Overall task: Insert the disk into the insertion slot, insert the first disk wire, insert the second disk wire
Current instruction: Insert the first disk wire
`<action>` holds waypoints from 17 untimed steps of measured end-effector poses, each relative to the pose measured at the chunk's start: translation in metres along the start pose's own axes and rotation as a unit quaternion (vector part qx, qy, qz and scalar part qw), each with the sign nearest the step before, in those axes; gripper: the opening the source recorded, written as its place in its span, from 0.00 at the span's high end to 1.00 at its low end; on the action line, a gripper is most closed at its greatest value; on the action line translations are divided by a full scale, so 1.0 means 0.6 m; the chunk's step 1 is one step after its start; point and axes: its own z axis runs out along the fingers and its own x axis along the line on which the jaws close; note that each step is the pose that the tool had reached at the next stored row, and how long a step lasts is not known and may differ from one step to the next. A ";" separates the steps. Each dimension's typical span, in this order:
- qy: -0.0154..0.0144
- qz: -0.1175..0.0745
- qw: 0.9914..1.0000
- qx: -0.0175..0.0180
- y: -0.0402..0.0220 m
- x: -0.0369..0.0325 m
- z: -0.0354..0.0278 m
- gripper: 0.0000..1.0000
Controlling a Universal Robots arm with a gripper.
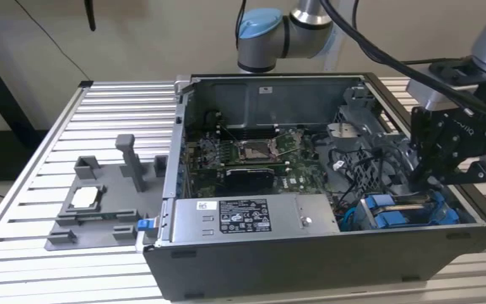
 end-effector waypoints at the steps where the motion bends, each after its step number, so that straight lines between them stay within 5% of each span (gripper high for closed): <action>1: 0.000 0.000 1.000 -0.004 -0.001 0.000 0.001 0.81; 8: -0.002 0.000 1.000 -0.016 -0.015 0.003 0.006 0.81; 17: -0.004 0.010 1.000 -0.018 -0.025 0.005 0.018 0.81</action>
